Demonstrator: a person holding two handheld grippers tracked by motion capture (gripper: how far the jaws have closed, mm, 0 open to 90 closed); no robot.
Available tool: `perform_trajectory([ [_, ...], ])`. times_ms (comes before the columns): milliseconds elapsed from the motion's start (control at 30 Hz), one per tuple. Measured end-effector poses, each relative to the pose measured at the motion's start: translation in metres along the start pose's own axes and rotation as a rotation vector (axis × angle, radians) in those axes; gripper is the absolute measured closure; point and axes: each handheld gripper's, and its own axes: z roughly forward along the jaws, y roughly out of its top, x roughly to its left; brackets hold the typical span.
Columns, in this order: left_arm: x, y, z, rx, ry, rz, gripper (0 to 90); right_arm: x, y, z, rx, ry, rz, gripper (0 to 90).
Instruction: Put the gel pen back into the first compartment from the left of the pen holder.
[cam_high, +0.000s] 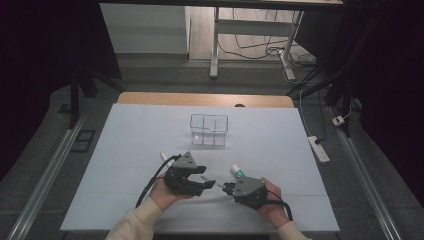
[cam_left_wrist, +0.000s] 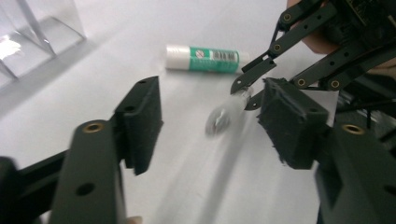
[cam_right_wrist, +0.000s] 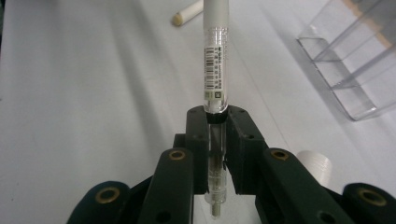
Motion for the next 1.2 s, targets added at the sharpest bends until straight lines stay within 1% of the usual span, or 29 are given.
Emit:
perform_trajectory([
  [33,0.001,0.000,-0.001,-0.010,-0.002,-0.002,36.4,-0.001,0.000,-0.001,-0.001,-0.003,0.010,78.7],
  [100,0.001,-0.001,-0.003,-0.028,0.012,-0.002,35.4,-0.003,-0.001,-0.003,-0.013,-0.004,0.037,78.8],
  [200,0.003,-0.002,-0.004,-0.046,0.019,-0.008,33.9,-0.005,-0.002,-0.004,-0.031,-0.007,0.080,78.7],
  [367,0.006,-0.004,-0.005,-0.054,0.025,-0.019,32.8,-0.009,-0.003,-0.007,-0.052,-0.035,0.125,78.7],
  [400,0.006,-0.004,-0.004,-0.052,0.023,-0.020,32.9,-0.009,-0.003,-0.008,-0.051,-0.035,0.137,78.7],
  [467,0.006,-0.005,-0.003,-0.051,0.018,-0.023,32.8,-0.010,-0.003,-0.008,-0.073,-0.028,0.161,78.7],
  [567,0.006,-0.005,-0.001,-0.052,0.010,-0.018,32.9,-0.009,-0.002,-0.009,-0.086,-0.015,0.179,78.7],
  [700,0.005,-0.005,0.000,-0.058,0.008,-0.016,34.1,-0.007,-0.002,-0.006,-0.085,-0.006,0.174,78.7],
  [833,0.004,-0.005,0.001,-0.076,-0.013,-0.024,39.4,-0.006,-0.001,-0.004,-0.087,0.001,0.170,78.7],
  [900,0.004,-0.004,0.002,-0.077,-0.031,-0.025,43.1,-0.004,0.000,-0.002,-0.084,0.008,0.170,78.7],
  [1000,0.004,-0.004,0.004,-0.074,-0.041,-0.030,49.8,-0.002,0.000,0.001,-0.080,0.017,0.166,78.7],
  [1133,0.003,-0.005,0.008,-0.053,-0.054,-0.025,63.4,0.000,0.001,0.003,-0.068,0.020,0.159,78.7],
  [1200,0.003,-0.005,0.009,-0.048,-0.067,-0.026,67.8,0.000,0.001,0.004,-0.069,0.021,0.162,78.7],
])
